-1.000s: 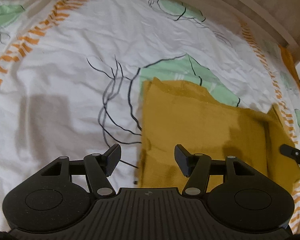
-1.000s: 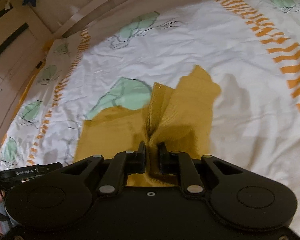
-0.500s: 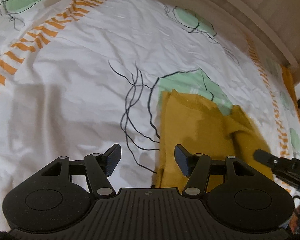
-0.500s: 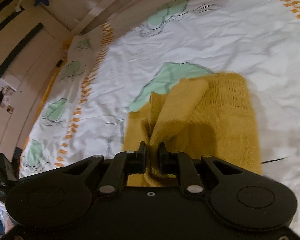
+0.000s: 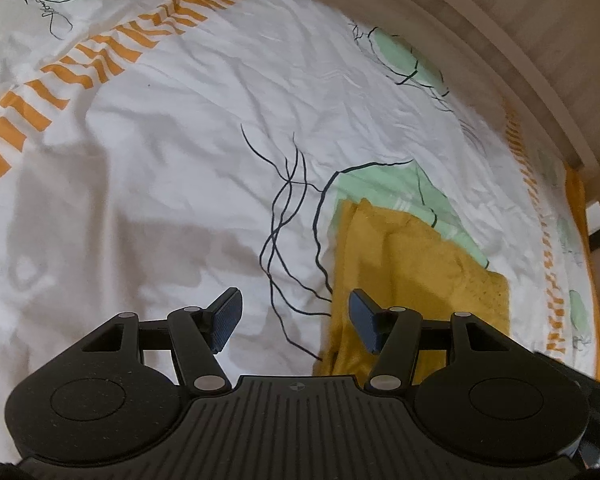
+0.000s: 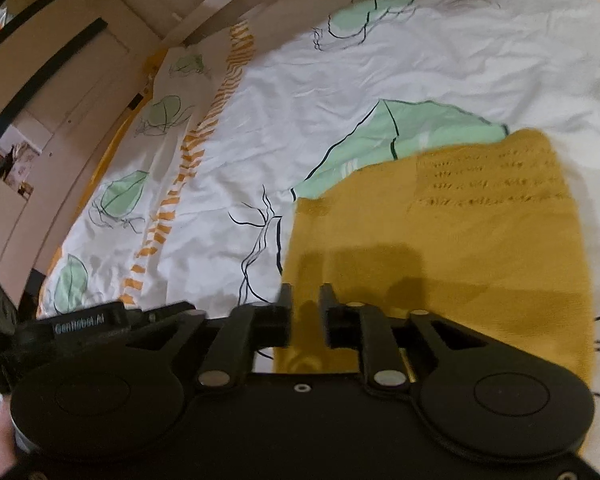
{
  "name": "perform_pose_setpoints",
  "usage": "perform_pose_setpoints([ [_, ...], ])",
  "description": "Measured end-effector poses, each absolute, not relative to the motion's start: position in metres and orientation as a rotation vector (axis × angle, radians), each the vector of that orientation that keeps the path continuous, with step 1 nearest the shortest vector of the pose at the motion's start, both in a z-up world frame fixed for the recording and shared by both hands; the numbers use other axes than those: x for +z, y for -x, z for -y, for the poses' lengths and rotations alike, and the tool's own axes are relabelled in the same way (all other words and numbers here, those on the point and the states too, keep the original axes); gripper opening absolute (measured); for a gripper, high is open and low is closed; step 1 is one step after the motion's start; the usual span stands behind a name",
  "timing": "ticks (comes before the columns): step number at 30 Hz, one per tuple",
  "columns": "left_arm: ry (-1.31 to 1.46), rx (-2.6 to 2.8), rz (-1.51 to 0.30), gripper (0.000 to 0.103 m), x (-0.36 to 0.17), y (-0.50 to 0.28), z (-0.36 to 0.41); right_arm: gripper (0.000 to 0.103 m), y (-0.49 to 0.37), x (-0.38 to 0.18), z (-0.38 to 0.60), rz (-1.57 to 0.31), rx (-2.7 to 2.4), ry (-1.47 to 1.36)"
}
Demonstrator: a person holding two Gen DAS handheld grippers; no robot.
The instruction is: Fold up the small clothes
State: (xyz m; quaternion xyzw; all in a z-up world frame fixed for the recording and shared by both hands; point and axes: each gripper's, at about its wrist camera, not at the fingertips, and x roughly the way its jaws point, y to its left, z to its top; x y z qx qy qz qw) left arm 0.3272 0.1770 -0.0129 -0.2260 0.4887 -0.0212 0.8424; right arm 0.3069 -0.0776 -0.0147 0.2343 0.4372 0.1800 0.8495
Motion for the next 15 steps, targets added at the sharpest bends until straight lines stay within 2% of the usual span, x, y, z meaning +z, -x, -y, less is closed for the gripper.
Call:
perform_pose_setpoints([
  [3, 0.481, -0.061, -1.034, 0.057, -0.014, -0.328, -0.174, 0.065, -0.295, -0.007, 0.083, -0.881, 0.365, -0.436],
  [6, 0.476, -0.082, -1.048, 0.057, -0.017, -0.328, -0.168, 0.072, -0.277, -0.006, 0.082, -0.857, 0.347, -0.329],
  [12, 0.445, -0.122, -1.059, 0.057, -0.019, -0.328, -0.153, 0.074, -0.239, -0.02, 0.074, -0.87, 0.307, -0.155],
  [15, 0.418, -0.15, -1.061, 0.057, -0.02, -0.327, -0.143, 0.074, -0.222, -0.026, 0.064, -0.815, 0.351, -0.095],
])
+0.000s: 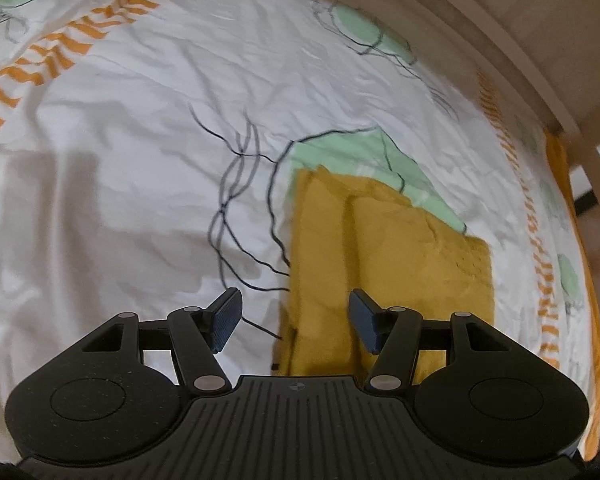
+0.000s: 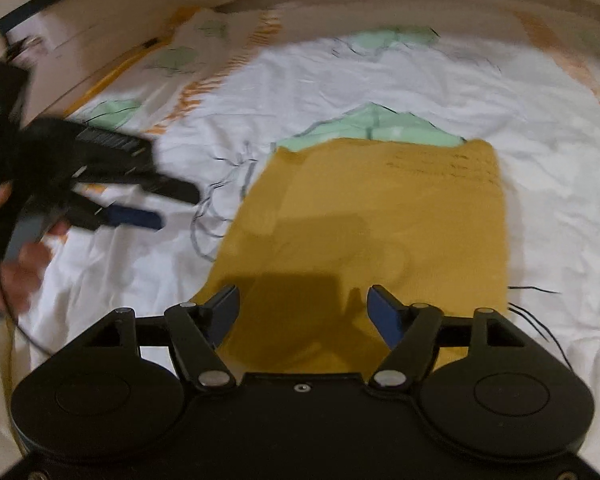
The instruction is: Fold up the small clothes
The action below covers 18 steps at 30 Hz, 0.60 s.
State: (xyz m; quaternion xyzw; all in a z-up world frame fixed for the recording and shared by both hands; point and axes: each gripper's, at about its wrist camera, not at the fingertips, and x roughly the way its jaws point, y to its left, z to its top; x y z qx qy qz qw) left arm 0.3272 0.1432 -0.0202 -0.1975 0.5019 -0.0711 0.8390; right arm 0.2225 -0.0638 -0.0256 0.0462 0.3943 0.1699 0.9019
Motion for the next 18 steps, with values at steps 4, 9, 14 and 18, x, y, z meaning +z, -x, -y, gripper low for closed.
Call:
perform_pose_setpoints([
  [4, 0.391, -0.178, -1.064, 0.057, -0.022, -0.327, -0.134, 0.074, -0.203, -0.028, 0.038, -0.758, 0.401, 0.045],
  [9, 0.435, -0.22, -1.079, 0.057, -0.028, -0.329, -0.13, 0.069, -0.193, -0.039, 0.015, -0.744, 0.428, 0.228],
  [14, 0.466, -0.252, -1.089, 0.057, -0.032, -0.331, -0.126, 0.05, -0.198, -0.047, 0.011, -0.753, 0.42, 0.316],
  [18, 0.495, -0.269, -1.097, 0.057, -0.034, -0.333, -0.124, 0.01, -0.2, -0.043, 0.021, -0.737, 0.427, 0.293],
])
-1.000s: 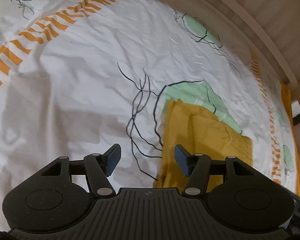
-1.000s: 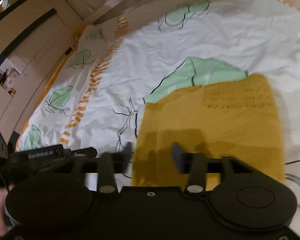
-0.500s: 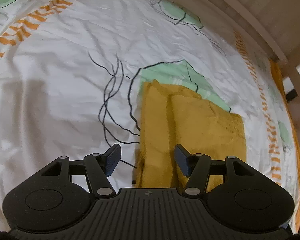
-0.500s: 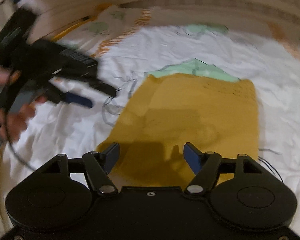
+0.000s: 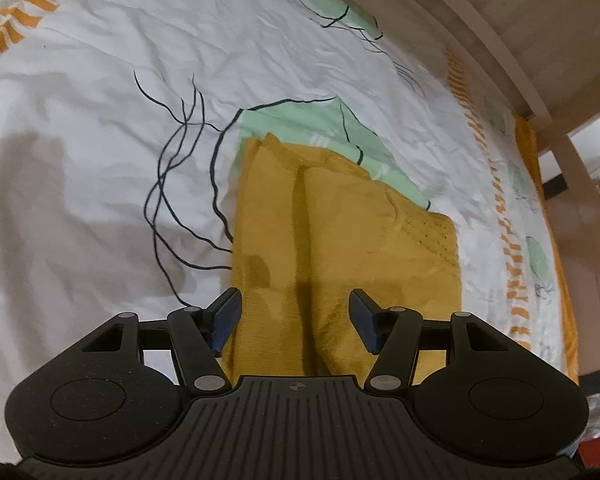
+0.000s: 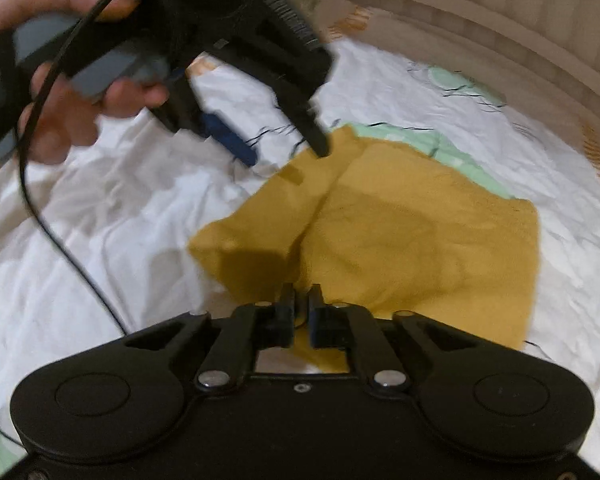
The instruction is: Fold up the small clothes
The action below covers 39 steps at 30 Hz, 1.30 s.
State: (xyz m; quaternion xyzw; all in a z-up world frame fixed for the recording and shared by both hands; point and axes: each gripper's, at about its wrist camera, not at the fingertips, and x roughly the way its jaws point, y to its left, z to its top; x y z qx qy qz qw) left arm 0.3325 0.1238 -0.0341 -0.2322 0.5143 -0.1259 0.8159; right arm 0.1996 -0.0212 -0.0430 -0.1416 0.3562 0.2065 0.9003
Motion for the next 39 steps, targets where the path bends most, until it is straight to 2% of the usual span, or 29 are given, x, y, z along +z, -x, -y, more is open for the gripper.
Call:
perform_pose_setpoints([
  [8, 0.573, -0.341, -1.132, 0.057, -0.048, -0.34, -0.108, 0.01, -0.211, -0.018, 0.074, -0.696, 0.359, 0.082],
  [22, 0.713, -0.409, -1.135, 0.057, -0.077, -0.363, -0.088, 0.012, -0.206, -0.026, 0.085, -0.72, 0.416, 0.031],
  [25, 0.744, -0.415, -1.137, 0.057, -0.082, -0.373, -0.089, 0.02, -0.201, -0.028, 0.08, -0.705, 0.431, 0.037],
  [26, 0.75, -0.422, -1.141, 0.057, -0.084, -0.376, -0.089, 0.027, -0.199, -0.029, 0.079, -0.7, 0.432, 0.038],
  [27, 0.754, -0.427, -1.144, 0.057, -0.085, -0.379, -0.089, 0.044, -0.196, -0.03, 0.077, -0.698, 0.433, 0.041],
  [29, 0.753, -0.437, -1.145, 0.057, -0.084, -0.383, -0.089, 0.065, -0.19, -0.032, 0.073, -0.677, 0.439, 0.062],
  [30, 0.749, -0.439, -1.143, 0.057, -0.083, -0.385, -0.089, 0.07, -0.186, -0.032, 0.07, -0.66, 0.441, 0.086],
  [39, 0.692, -0.465, -1.129, 0.057, -0.076, -0.4, -0.082, 0.069, -0.168, -0.047, 0.032, -0.607, 0.487, 0.339],
])
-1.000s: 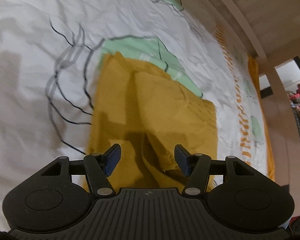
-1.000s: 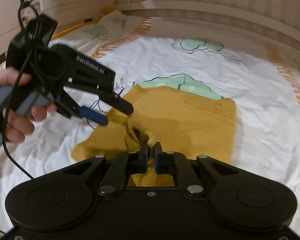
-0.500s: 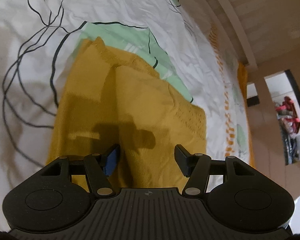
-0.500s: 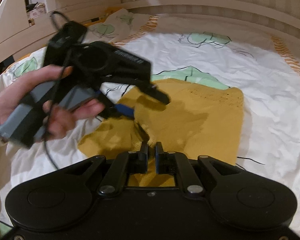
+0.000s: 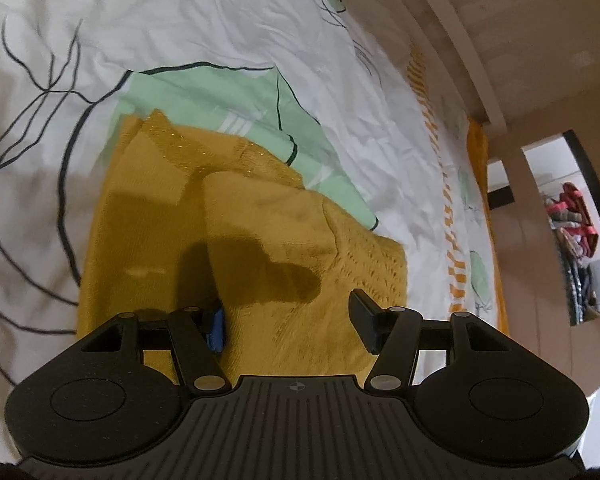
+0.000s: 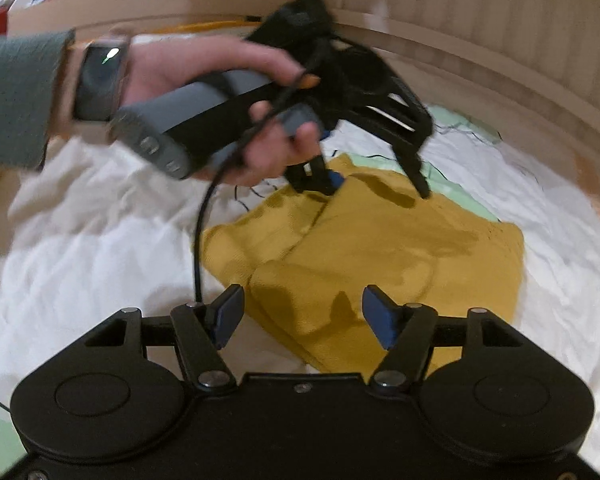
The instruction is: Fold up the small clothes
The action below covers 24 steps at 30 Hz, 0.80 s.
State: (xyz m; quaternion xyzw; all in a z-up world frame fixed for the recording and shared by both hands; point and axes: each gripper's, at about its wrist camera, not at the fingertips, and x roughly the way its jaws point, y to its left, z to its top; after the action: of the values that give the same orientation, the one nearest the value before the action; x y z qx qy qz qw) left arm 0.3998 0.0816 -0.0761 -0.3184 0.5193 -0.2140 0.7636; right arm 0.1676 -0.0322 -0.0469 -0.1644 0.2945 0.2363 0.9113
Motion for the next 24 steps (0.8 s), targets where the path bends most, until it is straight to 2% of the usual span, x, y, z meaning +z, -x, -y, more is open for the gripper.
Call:
perform_pose_setpoints([
  [5, 0.703, -0.466, -1.144, 0.057, -0.079, -0.407, -0.079, 0.066, -0.166, -0.057, 0.019, -0.602, 0.497, 0.459],
  [7, 0.711, -0.467, -1.149, 0.056, -0.08, -0.408, -0.08, 0.061, -0.165, -0.06, 0.019, -0.599, 0.51, 0.478],
  [8, 0.705, -0.468, -1.153, 0.055, -0.08, -0.409, -0.079, 0.057, -0.164, -0.059, 0.02, -0.599, 0.516, 0.473],
  [9, 0.696, -0.461, -1.157, 0.049, -0.08, -0.41, -0.079, 0.054, -0.164, -0.059, 0.021, -0.601, 0.518, 0.464],
  [14, 0.656, -0.454, -1.177, 0.043, -0.079, -0.414, -0.072, 0.052, -0.174, -0.061, 0.022, -0.601, 0.517, 0.451],
  [16, 0.637, -0.446, -1.175, 0.028, -0.078, -0.414, -0.069, 0.039, -0.176, -0.063, 0.02, -0.599, 0.527, 0.453],
  [17, 0.628, -0.438, -1.172, 0.015, -0.078, -0.414, -0.068, 0.013, -0.178, -0.063, 0.02, -0.604, 0.527, 0.446],
  [18, 0.618, -0.434, -1.166, 0.012, -0.077, -0.413, -0.067, 0.01, -0.179, -0.063, 0.022, -0.612, 0.521, 0.421],
  [24, 0.457, -0.488, -1.067, 0.01, -0.034, -0.407, -0.05, 0.01, -0.176, -0.03, 0.046, -0.56, 0.469, 0.172],
])
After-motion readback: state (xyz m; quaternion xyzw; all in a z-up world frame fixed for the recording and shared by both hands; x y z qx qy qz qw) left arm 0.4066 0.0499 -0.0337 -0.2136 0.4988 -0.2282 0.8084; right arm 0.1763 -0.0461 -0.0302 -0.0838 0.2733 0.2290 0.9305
